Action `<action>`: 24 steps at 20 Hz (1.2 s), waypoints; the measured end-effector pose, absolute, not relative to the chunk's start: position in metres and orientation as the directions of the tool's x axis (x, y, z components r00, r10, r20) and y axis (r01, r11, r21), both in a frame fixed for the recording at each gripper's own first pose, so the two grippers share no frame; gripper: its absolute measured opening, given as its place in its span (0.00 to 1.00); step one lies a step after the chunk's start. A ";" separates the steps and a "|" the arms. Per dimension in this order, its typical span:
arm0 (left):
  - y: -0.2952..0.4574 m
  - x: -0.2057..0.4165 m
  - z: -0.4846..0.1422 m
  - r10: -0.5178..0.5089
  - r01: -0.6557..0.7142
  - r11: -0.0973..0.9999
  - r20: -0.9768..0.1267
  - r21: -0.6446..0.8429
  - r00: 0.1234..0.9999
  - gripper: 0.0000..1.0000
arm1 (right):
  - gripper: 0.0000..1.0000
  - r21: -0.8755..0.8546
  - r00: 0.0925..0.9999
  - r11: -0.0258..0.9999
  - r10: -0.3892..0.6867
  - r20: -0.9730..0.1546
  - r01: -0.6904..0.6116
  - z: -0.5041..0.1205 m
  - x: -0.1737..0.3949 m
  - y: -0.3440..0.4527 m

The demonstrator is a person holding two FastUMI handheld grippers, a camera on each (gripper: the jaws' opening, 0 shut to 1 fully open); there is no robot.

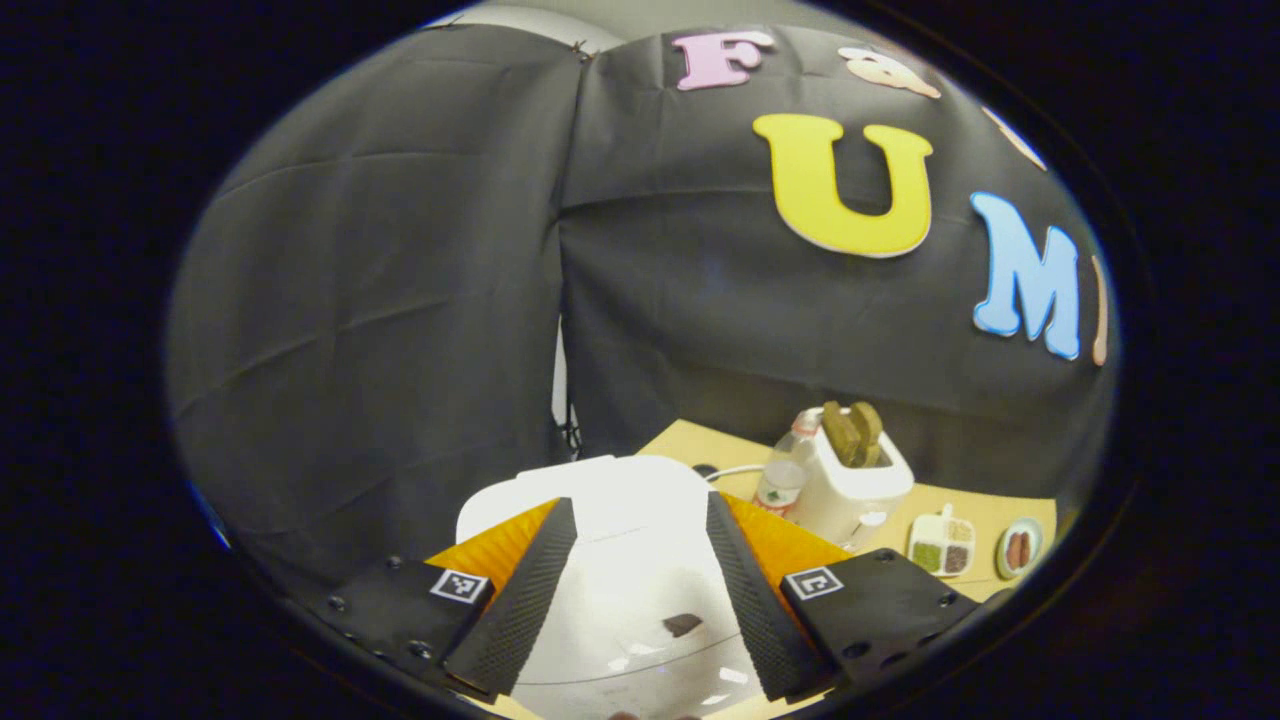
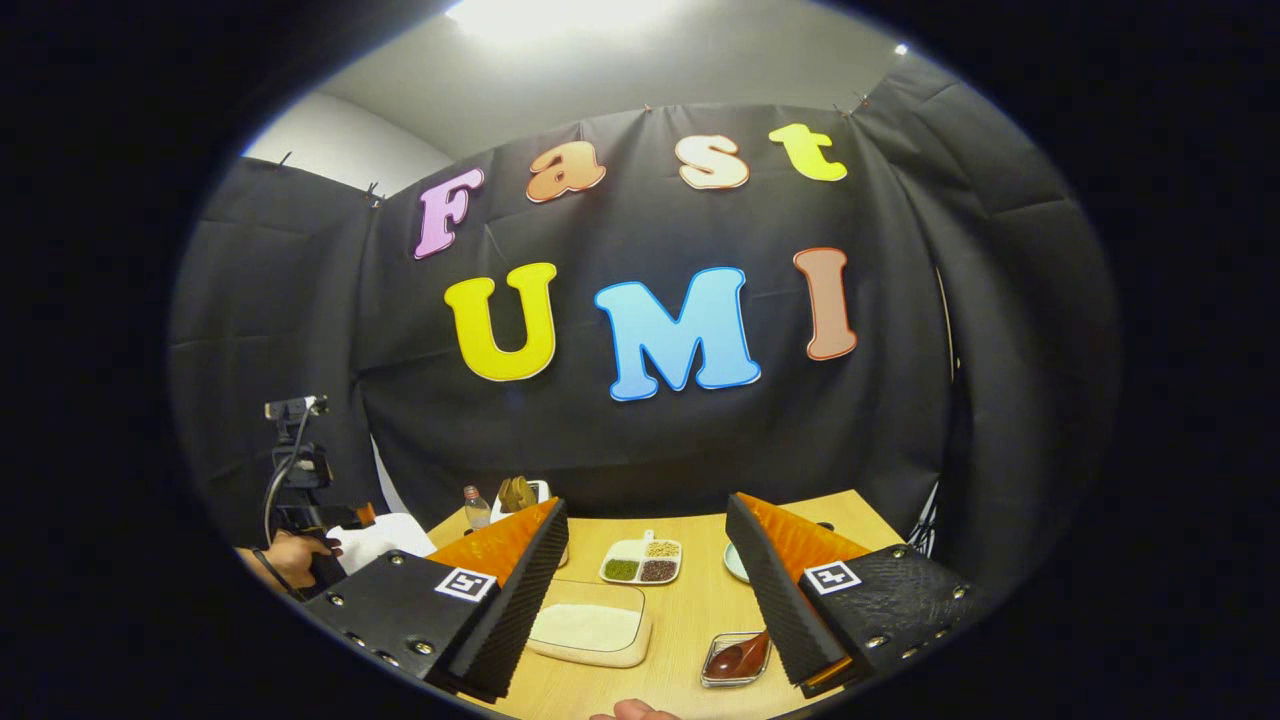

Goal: Close the left gripper, press the button to open the rice cooker; take a wooden spoon from the chopstick holder with the right hand, scoop a spoonful of rice and pour it into the rice cooker, then put the wooden spoon back into the chopstick holder.

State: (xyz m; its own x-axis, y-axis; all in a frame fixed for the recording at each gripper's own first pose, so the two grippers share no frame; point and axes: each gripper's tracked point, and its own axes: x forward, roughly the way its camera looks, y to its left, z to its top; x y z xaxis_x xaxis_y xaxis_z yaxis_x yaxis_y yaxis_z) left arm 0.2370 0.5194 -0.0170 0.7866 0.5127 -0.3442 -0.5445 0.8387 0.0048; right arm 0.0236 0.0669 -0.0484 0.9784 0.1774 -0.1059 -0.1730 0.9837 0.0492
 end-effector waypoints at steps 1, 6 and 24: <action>0.512 0.237 0.002 0.500 -0.524 0.851 -0.305 0.003 0.810 0.95 | 0.96 0.046 0.982 0.986 0.164 -0.097 -0.160 -0.046 0.023 0.063; 0.439 0.219 0.091 0.362 -0.374 0.925 -0.136 -0.067 0.922 0.93 | 0.96 0.031 0.992 0.993 0.113 -0.049 -0.112 -0.027 0.020 0.052; 0.308 0.147 0.151 0.117 -0.116 0.993 -0.043 0.007 0.992 0.97 | 0.96 0.001 0.998 0.998 0.068 0.008 -0.068 0.003 0.007 0.054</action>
State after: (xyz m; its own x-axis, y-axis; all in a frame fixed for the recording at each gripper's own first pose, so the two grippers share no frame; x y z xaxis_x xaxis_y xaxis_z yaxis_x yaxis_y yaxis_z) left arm 0.1465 0.3081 0.1506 0.9923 0.1166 -0.0428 -0.1164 0.9932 0.0073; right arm 0.0073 0.0540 0.0031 0.9977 0.0677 0.0085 -0.0677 0.9977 0.0011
